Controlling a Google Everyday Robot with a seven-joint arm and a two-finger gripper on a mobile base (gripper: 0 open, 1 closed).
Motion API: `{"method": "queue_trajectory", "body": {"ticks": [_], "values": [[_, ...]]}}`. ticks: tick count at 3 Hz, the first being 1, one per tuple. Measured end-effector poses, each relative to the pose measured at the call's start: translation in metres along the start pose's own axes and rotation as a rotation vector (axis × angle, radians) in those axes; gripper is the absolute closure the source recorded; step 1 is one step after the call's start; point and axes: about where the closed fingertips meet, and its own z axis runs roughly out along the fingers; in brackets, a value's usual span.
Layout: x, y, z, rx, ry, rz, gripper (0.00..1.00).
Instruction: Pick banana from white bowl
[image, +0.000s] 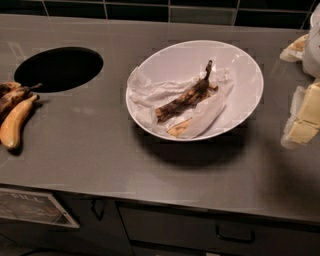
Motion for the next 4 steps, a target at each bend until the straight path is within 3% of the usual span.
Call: {"method": "queue_trajectory", "body": {"ticks": [1,2,4], "values": [[0.000,0.000,0.000,0.000,0.000,0.000,0.00],[-0.015,-0.006,-0.006,0.019,0.023,-0.046,0.00],[-0.090,-0.035,-0.013,0.034,0.068,-0.250,0.00]]}}
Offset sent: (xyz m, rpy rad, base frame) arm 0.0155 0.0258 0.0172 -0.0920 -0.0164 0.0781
